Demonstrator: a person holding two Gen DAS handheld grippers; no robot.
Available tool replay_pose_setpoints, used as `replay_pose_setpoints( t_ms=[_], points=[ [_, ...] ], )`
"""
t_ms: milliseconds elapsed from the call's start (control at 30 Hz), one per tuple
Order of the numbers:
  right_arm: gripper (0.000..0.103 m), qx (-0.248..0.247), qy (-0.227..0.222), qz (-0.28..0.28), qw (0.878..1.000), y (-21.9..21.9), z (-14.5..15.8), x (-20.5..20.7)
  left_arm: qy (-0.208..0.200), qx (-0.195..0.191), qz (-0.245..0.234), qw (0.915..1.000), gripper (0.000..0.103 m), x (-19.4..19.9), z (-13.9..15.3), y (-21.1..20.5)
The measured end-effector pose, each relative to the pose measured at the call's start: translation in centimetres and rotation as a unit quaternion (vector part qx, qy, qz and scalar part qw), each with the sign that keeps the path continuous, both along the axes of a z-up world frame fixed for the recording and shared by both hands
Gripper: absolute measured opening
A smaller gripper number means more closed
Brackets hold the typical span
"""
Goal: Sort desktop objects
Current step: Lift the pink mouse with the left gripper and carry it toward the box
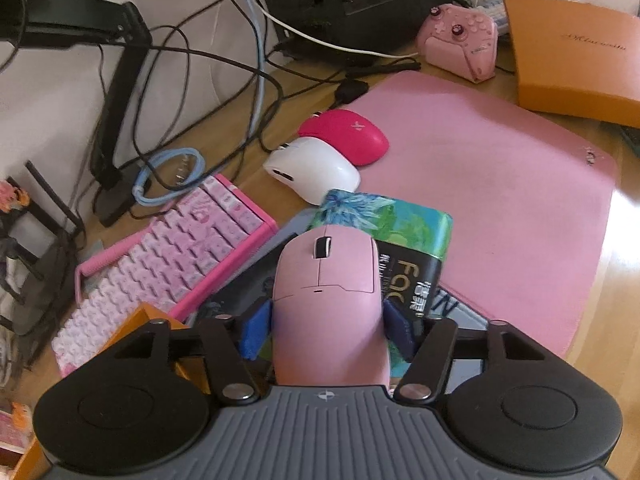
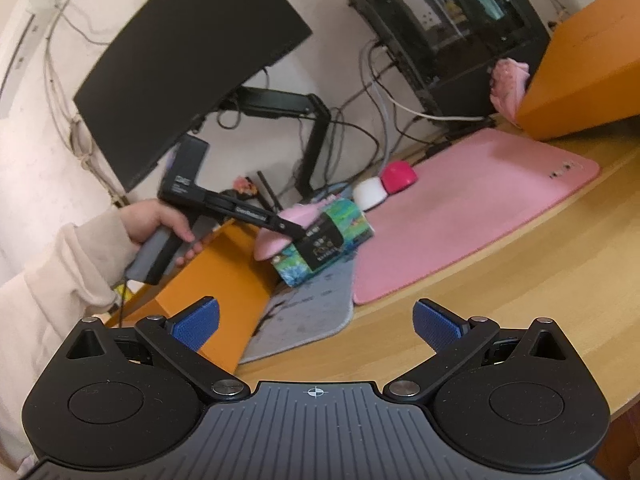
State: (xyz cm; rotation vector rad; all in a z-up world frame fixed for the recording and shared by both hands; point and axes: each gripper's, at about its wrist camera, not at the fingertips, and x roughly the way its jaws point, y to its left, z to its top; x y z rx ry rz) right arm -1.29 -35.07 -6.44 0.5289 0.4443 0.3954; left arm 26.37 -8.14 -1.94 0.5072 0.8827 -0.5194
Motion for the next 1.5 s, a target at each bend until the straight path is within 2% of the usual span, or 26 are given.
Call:
replay_pose_setpoints(
  t_ms=[200,433,667,867,1033,1167,1300,1400,1500],
  points=[
    [0.103,0.003,0.014,-0.012,1.000,-0.3,-0.5,0.4,-0.005,-0.014,-0.008,0.9999,0.061,-0.8,0.2,0.2],
    [0.103,0.004,0.014,-0.010,1.000,-0.3,-0.5,0.4,-0.027,-0.061,-0.015,0.9977,0.061,-2.5,1.8,1.4],
    [0.103,0.003,0.011,-0.008,1.000,-0.2,-0.4,0.3,-0.064,-0.117,-0.011,0.9910,0.061,-5.2,4.5,3.3],
    [0.103,0.001,0.007,-0.005,1.000,-0.1,-0.2,0.1,-0.109,-0.172,0.012,0.9790,0.061,-8.4,6.8,6.1],
    [0.103,0.000,0.003,0.001,1.000,0.1,0.0,0.1,-0.158,-0.216,0.031,0.9632,0.061,-12.3,9.0,8.4],
    [0.103,0.004,0.005,0.008,1.000,0.3,0.0,0.3,-0.193,-0.233,0.051,0.9518,0.061,-14.9,10.7,10.5],
    [0.103,0.002,0.004,0.015,1.000,0.6,0.1,0.4,-0.212,-0.232,0.076,0.9463,0.061,-16.5,11.9,12.7],
    [0.103,0.001,0.002,0.021,1.000,0.9,0.2,0.4,-0.204,-0.211,0.105,0.9502,0.061,-16.6,11.6,14.0],
    [0.103,-0.001,0.001,0.026,1.000,1.3,0.2,0.5,-0.178,-0.180,0.137,0.9578,0.061,-15.3,10.1,15.1]
  ],
)
